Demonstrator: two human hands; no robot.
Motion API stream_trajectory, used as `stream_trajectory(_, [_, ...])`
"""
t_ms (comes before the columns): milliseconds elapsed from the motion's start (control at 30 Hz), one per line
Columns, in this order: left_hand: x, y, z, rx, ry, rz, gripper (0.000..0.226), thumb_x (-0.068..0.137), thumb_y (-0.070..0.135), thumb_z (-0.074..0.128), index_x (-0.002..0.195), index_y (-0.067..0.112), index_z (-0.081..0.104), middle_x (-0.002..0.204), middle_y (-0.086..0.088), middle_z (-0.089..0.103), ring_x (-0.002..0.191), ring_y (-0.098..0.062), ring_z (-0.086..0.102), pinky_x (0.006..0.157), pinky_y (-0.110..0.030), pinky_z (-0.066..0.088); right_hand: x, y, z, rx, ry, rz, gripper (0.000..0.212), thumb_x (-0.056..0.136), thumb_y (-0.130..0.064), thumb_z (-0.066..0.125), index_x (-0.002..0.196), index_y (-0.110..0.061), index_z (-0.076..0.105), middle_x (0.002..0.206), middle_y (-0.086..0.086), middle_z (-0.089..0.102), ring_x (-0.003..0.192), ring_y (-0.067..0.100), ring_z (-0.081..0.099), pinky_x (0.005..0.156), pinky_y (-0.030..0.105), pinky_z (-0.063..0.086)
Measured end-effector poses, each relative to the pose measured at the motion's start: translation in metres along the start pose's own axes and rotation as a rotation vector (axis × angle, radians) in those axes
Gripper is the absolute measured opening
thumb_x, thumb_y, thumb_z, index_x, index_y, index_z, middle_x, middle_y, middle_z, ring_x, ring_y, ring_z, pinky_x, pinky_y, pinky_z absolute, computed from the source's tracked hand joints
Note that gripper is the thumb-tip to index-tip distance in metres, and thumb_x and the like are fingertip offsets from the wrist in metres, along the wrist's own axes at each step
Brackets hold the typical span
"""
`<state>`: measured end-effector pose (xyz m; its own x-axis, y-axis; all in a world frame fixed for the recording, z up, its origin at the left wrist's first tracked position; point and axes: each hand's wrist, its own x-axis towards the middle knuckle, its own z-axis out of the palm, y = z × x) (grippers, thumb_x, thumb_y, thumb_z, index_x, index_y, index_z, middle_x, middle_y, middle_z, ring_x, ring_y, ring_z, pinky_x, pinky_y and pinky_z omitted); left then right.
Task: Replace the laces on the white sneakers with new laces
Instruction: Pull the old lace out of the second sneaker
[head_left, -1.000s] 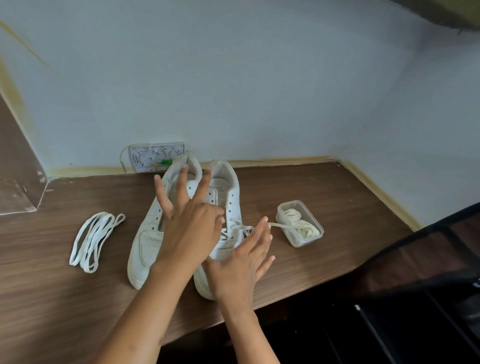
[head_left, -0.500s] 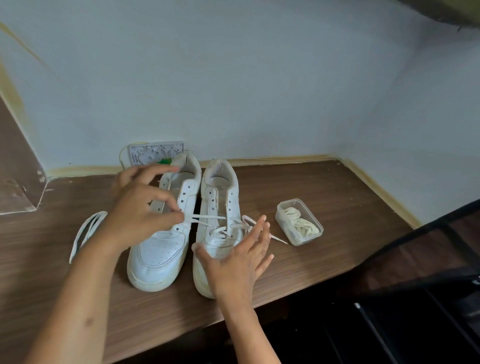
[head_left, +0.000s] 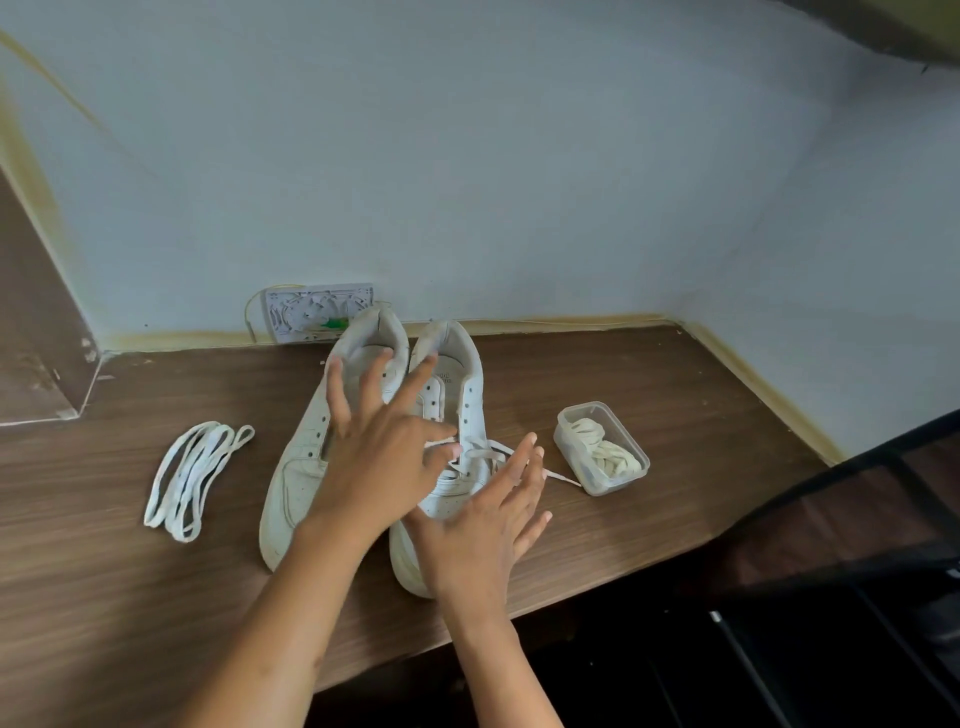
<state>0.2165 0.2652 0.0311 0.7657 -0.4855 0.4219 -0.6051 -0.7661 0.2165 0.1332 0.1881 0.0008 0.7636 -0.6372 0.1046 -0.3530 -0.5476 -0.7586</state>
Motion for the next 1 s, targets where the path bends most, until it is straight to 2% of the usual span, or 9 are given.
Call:
stream_trajectory(133, [0.003, 0.000, -0.005, -0.039, 0.106, 0.067, 0.011, 0.073, 0.037, 0.081, 0.064, 0.041, 0.074, 0.143, 0.011, 0.052, 0.138, -0.032, 0.029, 0.114, -0.064, -0.002, 0.000, -0.001, 0.000, -0.004, -0.015, 0.006, 0.138, 0.065, -0.078, 0.065, 0.144, -0.030, -0.037, 0.158, -0.006, -0.024, 0.146, 0.012, -0.026, 0.118, 0.046, -0.015])
stream_trajectory(267, [0.003, -0.037, -0.026, -0.234, 0.290, -0.008, 0.022, 0.075, 0.054, 0.062, 0.071, 0.038, 0.076, 0.135, 0.019, 0.053, 0.128, -0.027, 0.034, 0.107, -0.067, 0.016, 0.000, 0.000, -0.001, -0.010, -0.019, 0.023, 0.140, 0.064, -0.075, 0.069, 0.143, -0.031, -0.038, 0.159, -0.005, -0.024, 0.146, 0.013, -0.026, 0.118, 0.047, -0.015])
stream_trajectory(367, [-0.004, -0.061, -0.038, -0.217, 0.362, -0.136, 0.027, 0.069, 0.057, 0.060, 0.066, 0.035, 0.075, 0.132, 0.020, 0.054, 0.126, -0.026, 0.034, 0.110, -0.060, 0.015, 0.000, 0.000, -0.001, -0.015, -0.026, 0.024, 0.139, 0.065, -0.074, 0.069, 0.142, -0.031, -0.039, 0.158, -0.005, -0.024, 0.146, 0.014, -0.026, 0.117, 0.047, -0.016])
stream_trajectory(433, [-0.008, -0.068, -0.039, -0.153, 0.346, -0.191, 0.027, 0.066, 0.058, 0.058, 0.063, 0.036, 0.073, 0.133, 0.018, 0.055, 0.128, -0.029, 0.034, 0.111, -0.061, 0.013, 0.001, 0.000, -0.001, -0.016, -0.020, 0.023, 0.139, 0.065, -0.074, 0.069, 0.143, -0.031, -0.037, 0.158, -0.005, -0.024, 0.146, 0.014, -0.025, 0.117, 0.048, -0.015])
stream_trajectory(533, [-0.007, -0.066, -0.035, -0.130, 0.301, -0.187, 0.024, 0.069, 0.059, 0.058, 0.075, 0.042, 0.074, 0.142, 0.013, 0.050, 0.131, -0.032, 0.032, 0.112, -0.060, 0.011, 0.001, 0.000, -0.001, -0.013, -0.023, 0.024, 0.139, 0.065, -0.073, 0.069, 0.143, -0.030, -0.037, 0.158, -0.006, -0.025, 0.146, 0.014, -0.025, 0.117, 0.047, -0.016])
stream_trajectory(633, [-0.001, -0.046, -0.029, -0.193, 0.266, -0.062, 0.026, 0.076, 0.062, 0.057, 0.087, 0.047, 0.075, 0.147, 0.012, 0.046, 0.131, -0.033, 0.033, 0.108, -0.062, 0.017, 0.000, -0.001, 0.000, -0.013, -0.017, 0.024, 0.139, 0.065, -0.073, 0.069, 0.143, -0.031, -0.038, 0.158, -0.007, -0.025, 0.146, 0.013, -0.025, 0.118, 0.047, -0.015])
stream_trajectory(733, [0.001, -0.023, -0.010, -0.109, 0.136, 0.038, 0.026, 0.082, 0.061, 0.053, 0.089, 0.049, 0.075, 0.152, 0.012, 0.041, 0.136, -0.033, 0.031, 0.113, -0.063, 0.008, 0.000, -0.001, 0.001, -0.005, -0.003, 0.016, 0.139, 0.064, -0.076, 0.068, 0.146, -0.030, -0.034, 0.159, -0.006, -0.022, 0.147, 0.012, -0.025, 0.119, 0.049, -0.012])
stream_trajectory(833, [-0.001, -0.006, 0.007, -0.051, 0.070, 0.008, 0.006, 0.081, 0.047, 0.071, 0.078, 0.047, 0.076, 0.152, 0.011, 0.042, 0.139, -0.033, 0.027, 0.115, -0.060, 0.002, 0.000, 0.000, 0.001, 0.000, -0.001, 0.003, 0.137, 0.065, -0.079, 0.065, 0.148, -0.027, -0.031, 0.159, -0.006, -0.022, 0.147, 0.012, -0.025, 0.119, 0.049, -0.012])
stream_trajectory(1000, [0.003, -0.007, -0.002, -0.066, 0.188, 0.034, 0.016, 0.074, 0.025, 0.081, 0.066, 0.038, 0.075, 0.141, 0.014, 0.054, 0.135, -0.031, 0.034, 0.114, -0.063, 0.004, -0.001, -0.001, 0.001, -0.009, -0.006, 0.008, 0.138, 0.063, -0.080, 0.065, 0.148, -0.027, -0.031, 0.159, -0.004, -0.021, 0.147, 0.013, -0.024, 0.119, 0.049, -0.012])
